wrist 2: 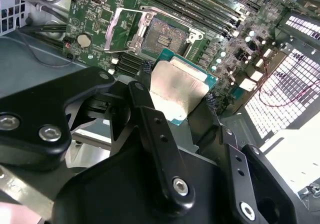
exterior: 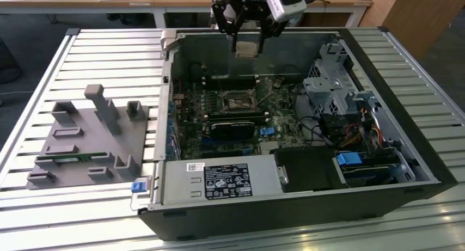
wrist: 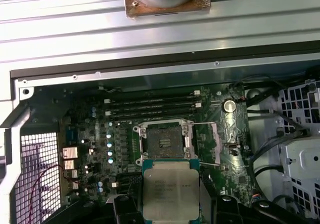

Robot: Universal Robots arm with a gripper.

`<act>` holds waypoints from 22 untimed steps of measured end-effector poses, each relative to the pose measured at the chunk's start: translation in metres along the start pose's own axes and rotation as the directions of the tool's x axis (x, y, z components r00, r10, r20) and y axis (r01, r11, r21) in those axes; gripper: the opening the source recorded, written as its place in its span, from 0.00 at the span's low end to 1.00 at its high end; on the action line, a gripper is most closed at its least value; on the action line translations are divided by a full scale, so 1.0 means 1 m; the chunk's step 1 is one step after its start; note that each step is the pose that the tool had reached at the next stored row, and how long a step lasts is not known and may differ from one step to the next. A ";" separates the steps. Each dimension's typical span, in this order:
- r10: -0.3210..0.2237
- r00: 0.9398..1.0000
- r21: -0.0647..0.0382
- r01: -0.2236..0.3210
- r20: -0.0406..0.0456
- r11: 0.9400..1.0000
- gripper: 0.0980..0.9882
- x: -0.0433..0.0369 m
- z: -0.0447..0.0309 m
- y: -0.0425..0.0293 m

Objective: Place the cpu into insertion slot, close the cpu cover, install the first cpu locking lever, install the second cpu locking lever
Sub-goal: 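Place the cpu into insertion slot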

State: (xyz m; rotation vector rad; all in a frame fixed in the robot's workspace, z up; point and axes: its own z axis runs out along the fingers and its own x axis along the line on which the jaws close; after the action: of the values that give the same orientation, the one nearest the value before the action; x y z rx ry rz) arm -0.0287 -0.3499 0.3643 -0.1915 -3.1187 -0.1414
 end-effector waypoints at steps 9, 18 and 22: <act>0.017 1.000 0.000 -0.017 0.002 1.000 0.50 0.0000 0.0000 0.0000; 0.035 0.999 -0.001 -0.035 0.003 0.999 0.50 0.0000 0.0000 0.0000; 0.042 0.999 -0.001 -0.042 0.004 0.999 0.50 0.0000 0.0000 0.0000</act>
State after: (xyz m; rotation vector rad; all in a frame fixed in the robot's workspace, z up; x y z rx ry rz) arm -0.0287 -0.3499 0.3643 -0.2577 -3.1158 -0.1419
